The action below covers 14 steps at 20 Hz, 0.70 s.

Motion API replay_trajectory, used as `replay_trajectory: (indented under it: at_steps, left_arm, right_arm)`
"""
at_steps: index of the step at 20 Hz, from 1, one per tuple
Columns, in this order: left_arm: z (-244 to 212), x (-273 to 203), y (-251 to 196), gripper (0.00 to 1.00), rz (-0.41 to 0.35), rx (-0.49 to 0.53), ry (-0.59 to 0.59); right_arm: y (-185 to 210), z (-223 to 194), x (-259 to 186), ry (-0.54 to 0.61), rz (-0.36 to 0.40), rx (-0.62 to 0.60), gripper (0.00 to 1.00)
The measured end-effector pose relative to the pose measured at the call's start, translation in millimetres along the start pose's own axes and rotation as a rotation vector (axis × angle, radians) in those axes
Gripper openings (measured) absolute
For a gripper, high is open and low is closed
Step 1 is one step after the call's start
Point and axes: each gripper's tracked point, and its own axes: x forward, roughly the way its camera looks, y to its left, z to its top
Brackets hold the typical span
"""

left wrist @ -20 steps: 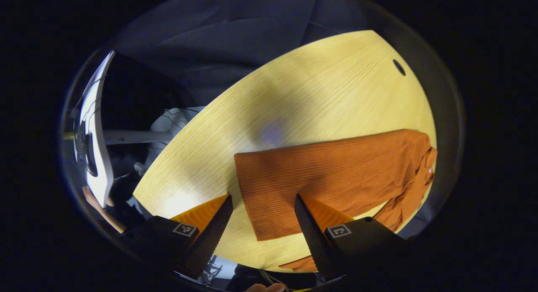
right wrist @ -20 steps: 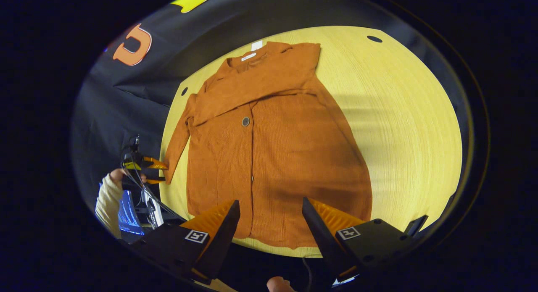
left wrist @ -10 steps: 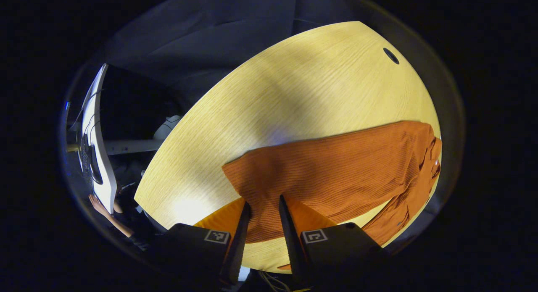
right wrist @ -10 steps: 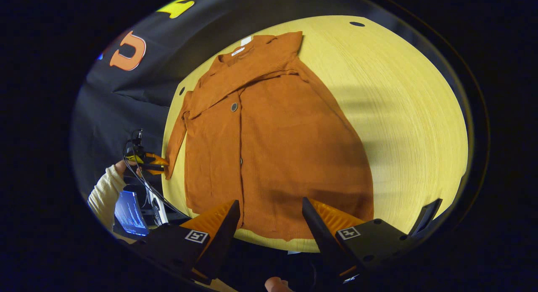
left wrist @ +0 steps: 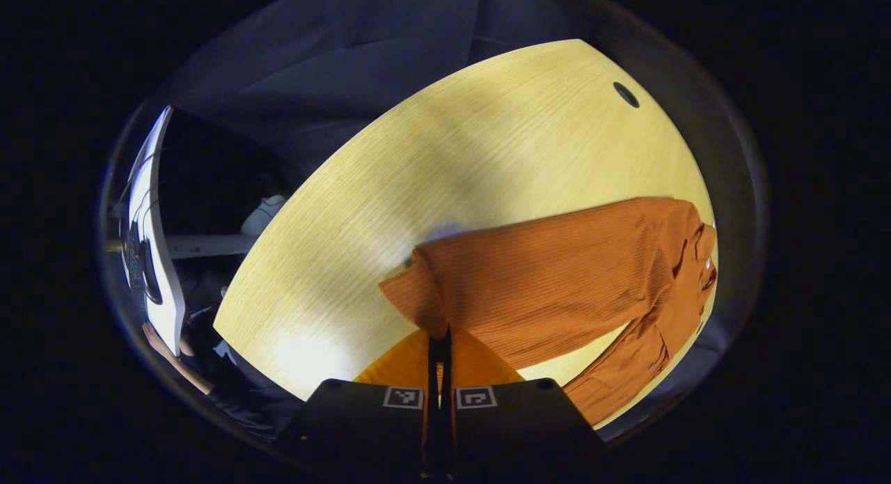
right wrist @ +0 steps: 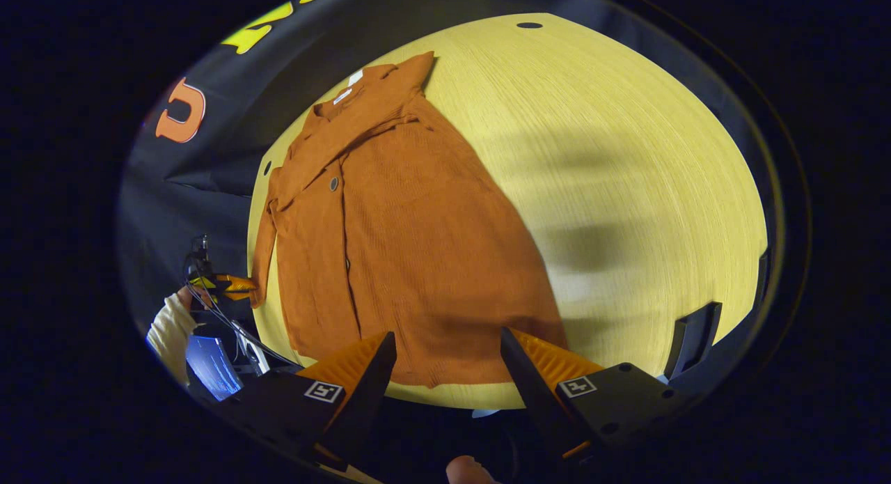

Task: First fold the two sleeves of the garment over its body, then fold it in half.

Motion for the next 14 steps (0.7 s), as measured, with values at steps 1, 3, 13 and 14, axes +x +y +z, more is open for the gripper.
replay_trajectory:
  at_steps: [1, 3, 13, 14]
  left_arm:
    - [2.4, -7.2, -8.1, 0.03, 0.005, 0.014, -0.013]
    - [10.3, -27.6, -34.3, 0.03, 0.005, 0.067, -0.038]
    - [20.4, -105.1, -271.5, 0.03, -0.070, 0.411, -0.169]
    - [12.9, -103.9, -303.2, 0.03, -0.105, 0.423, -0.168]
  right_arm:
    - [-2.0, -2.9, 2.0, 0.005, 0.007, -0.007, 0.96]
    - [-13.5, -6.9, 9.3, 0.021, -0.008, -0.014, 0.96]
    - [-29.5, -5.6, 8.7, 0.053, 0.036, 0.002, 0.96]
    - [-28.4, -1.7, 4.4, 0.048, 0.057, 0.022, 0.92]
